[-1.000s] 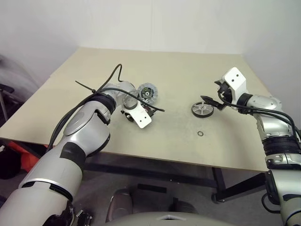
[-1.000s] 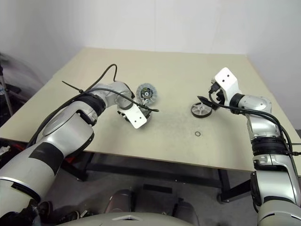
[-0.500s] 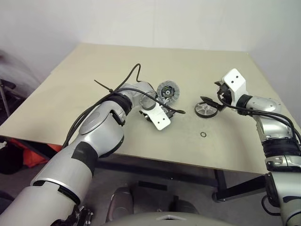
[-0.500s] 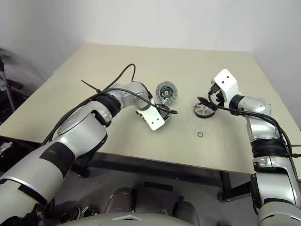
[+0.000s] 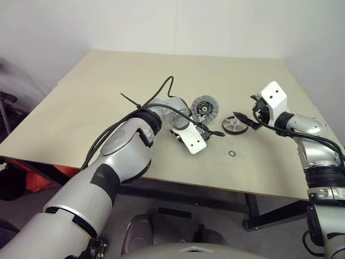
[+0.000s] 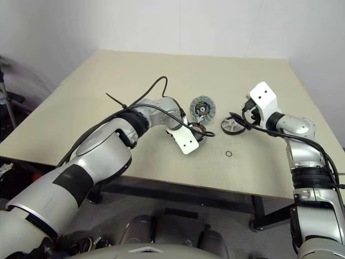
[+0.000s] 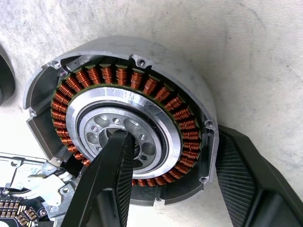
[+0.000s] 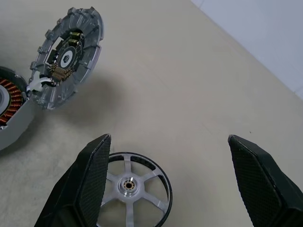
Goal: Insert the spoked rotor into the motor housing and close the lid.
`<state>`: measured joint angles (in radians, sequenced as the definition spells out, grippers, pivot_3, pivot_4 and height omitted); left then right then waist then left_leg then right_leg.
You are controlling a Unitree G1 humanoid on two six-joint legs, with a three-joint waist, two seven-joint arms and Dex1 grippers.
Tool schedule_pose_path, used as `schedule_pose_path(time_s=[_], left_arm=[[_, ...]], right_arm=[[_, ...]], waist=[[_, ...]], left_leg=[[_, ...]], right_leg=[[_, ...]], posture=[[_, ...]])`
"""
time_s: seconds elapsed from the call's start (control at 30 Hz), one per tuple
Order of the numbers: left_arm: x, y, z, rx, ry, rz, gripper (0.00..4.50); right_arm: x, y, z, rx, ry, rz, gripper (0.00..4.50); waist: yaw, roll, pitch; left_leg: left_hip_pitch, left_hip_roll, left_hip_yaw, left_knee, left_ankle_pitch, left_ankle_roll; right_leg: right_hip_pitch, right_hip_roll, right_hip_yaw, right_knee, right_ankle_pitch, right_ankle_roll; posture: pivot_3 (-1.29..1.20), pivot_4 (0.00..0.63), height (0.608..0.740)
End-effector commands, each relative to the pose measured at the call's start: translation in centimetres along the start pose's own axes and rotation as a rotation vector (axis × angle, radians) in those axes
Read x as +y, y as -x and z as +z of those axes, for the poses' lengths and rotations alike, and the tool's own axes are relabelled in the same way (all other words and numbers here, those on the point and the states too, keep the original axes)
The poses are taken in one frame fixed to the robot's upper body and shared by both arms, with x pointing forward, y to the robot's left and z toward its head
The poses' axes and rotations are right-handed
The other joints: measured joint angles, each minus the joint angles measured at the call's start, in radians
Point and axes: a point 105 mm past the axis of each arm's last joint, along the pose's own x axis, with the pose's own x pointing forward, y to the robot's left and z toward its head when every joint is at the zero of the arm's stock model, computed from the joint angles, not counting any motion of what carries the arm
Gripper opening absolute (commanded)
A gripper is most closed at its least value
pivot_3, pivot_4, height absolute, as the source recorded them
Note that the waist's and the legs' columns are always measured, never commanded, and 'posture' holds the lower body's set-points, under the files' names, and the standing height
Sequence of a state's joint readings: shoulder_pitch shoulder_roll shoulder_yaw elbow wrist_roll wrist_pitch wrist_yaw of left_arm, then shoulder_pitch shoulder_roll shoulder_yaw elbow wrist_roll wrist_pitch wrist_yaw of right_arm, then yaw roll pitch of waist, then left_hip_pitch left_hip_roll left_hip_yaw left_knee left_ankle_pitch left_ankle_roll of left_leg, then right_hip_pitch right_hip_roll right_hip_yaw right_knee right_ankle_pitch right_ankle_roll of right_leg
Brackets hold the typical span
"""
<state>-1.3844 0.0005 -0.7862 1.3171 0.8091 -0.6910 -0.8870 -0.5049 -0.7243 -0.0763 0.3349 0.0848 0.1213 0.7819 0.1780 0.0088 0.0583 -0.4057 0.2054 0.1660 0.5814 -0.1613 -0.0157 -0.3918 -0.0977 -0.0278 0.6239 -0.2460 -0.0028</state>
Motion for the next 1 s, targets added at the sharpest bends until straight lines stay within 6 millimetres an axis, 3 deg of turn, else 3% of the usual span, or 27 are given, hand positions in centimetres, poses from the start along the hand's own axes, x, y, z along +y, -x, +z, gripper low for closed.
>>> schedule_pose_path(time_s=[0.03,0.07,0.2,0.57,0.67,0.8,0.9,1.0], left_arm=[[0.9,1.2,-0.8,0.037,-0.018,0.027,2.44],[0.9,1.2,-0.9,0.04,-0.011,0.032,2.9],[0.8,1.2,-1.1,0.044,0.009,0.039,3.91],[1.0,2.7,-1.6,-0.026,0.082,0.092,3.91],[0.8,3.9,-1.4,-0.152,0.221,0.121,3.91],[0.3,6.4,-1.5,-0.409,0.533,0.177,3.91],[-1.1,8.1,-1.6,-0.527,0.674,0.201,3.91],[-4.2,9.6,-2.3,-0.604,0.878,0.255,3.91]], right_arm=[[-1.4,0.7,2.0,-0.065,0.022,-0.05,4.5],[-1.4,0.7,2.1,-0.066,0.021,-0.051,4.5],[-1.5,0.5,2.1,-0.067,0.023,-0.051,4.5],[-1.2,-0.3,2.3,-0.076,0.019,-0.037,4.5],[-0.8,-0.4,2.3,-0.084,0.011,-0.029,4.5],[0.0,-0.2,1.9,-0.088,-0.017,-0.019,4.5],[0.5,0.2,1.5,-0.086,-0.049,-0.013,4.5],[3.1,0.7,1.0,-0.082,-0.087,0.036,4.5]], waist=[[0.0,0.0,0.0],[0.0,0.0,0.0],[-0.001,0.0,0.0],[-0.001,0.0,0.0],[0.001,0.0,0.0],[0.002,0.0,0.0],[0.0,0.001,0.0],[0.0,0.001,0.0]], left_leg=[[0.0,0.0,0.0,0.0,0.0,0.0],[0.0,0.0,0.0,0.0,0.0,0.0],[0.002,0.0,0.0,0.0,0.0,0.0],[0.002,0.0,0.0,0.0,0.001,-0.001],[0.002,0.0,0.0,0.0,0.002,0.0],[0.002,0.0,0.001,0.0,0.003,0.002],[0.002,0.001,0.003,-0.001,0.003,0.003],[0.002,0.001,0.005,-0.002,0.003,0.003]], right_leg=[[0.0,0.0,0.0,0.0,0.0,0.0],[0.0,0.0,0.0,0.0,0.0,0.0],[0.001,0.0,0.0,0.0,0.0,0.0],[0.002,0.0,0.0,0.0,0.0,-0.003],[0.002,0.0,0.0,0.0,0.0,-0.004],[0.001,0.0,0.001,0.0,0.0,-0.004],[0.0,0.0,0.001,0.001,0.0,-0.005],[-0.001,0.0,0.001,0.0,-0.001,-0.005]], posture=[[0.0,0.0,0.74],[0.0,0.0,0.74],[0.0,0.0,0.74],[0.0,0.0,0.74],[0.0,0.0,0.74],[0.0,0.0,0.74],[0.0,0.0,0.74],[0.0,0.0,0.74]])
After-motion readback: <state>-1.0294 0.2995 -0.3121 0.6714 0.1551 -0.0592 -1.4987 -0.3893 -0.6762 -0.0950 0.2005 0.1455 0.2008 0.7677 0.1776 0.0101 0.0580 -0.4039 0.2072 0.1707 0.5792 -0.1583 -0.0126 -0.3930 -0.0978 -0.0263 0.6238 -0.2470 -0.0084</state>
